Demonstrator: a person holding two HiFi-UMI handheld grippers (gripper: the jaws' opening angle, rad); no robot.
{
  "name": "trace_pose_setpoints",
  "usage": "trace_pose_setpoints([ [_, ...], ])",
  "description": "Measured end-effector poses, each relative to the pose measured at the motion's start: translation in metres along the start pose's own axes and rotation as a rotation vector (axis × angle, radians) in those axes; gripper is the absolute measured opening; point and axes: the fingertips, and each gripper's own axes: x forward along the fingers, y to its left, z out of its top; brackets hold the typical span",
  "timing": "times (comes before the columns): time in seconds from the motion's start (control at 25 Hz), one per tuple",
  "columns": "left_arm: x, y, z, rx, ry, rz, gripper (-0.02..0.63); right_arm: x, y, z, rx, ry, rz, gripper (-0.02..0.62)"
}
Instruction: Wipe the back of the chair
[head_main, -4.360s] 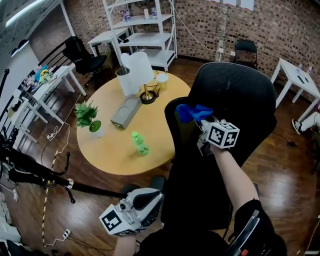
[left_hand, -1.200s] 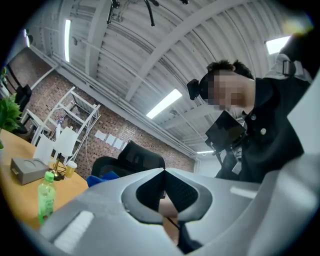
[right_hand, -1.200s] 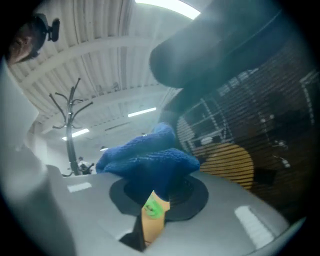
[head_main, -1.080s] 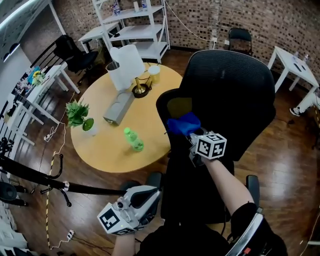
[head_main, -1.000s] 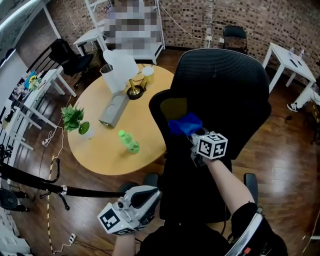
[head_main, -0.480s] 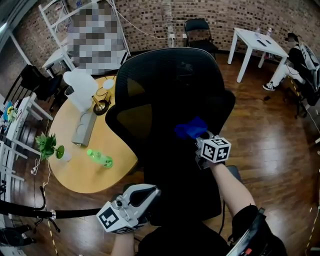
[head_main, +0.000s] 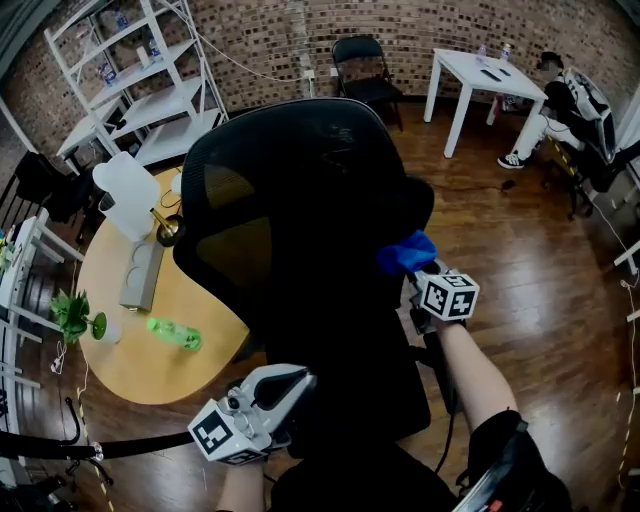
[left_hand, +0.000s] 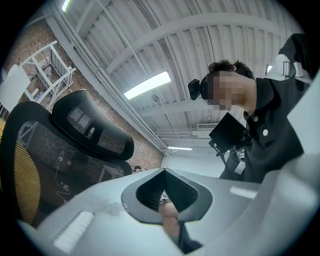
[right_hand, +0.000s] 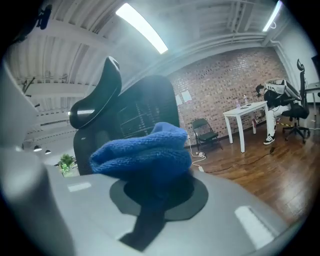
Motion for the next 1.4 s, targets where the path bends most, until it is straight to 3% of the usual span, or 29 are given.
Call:
trace_pose_setpoints([
  [0.12,0.002,0.001,-0.003,-0.011,0.002,-0.015,-0.002,-0.008,-0.019,0.001,0.002,-0.003,-0.051,0.052],
  [0.36,-0.002,0.004,-0.007,-0.033,0.013,-0.037,-0.002,-0.044,-0.064,0.014,0.004,-0.066,-0.263,0.052],
  [0.6,-0.025,0.003,-0.007,-0.050,0.019,-0.031,-0.002,-0.059,-0.064,-0.002,0.059,-0.095,-0.385,0.052],
  [0.88,-0.072,0.004,-0.006,-0.039,0.024,0.021,-0.002,-0.012,0.008,-0.066,0.048,0.043,-0.286,0.054],
  [1.4,-0.165,0.006,0.016,-0.015,-0.059,0.230,-0.002,0.064,0.169,-0.146,-0.029,0.170,-0.017,0.052],
])
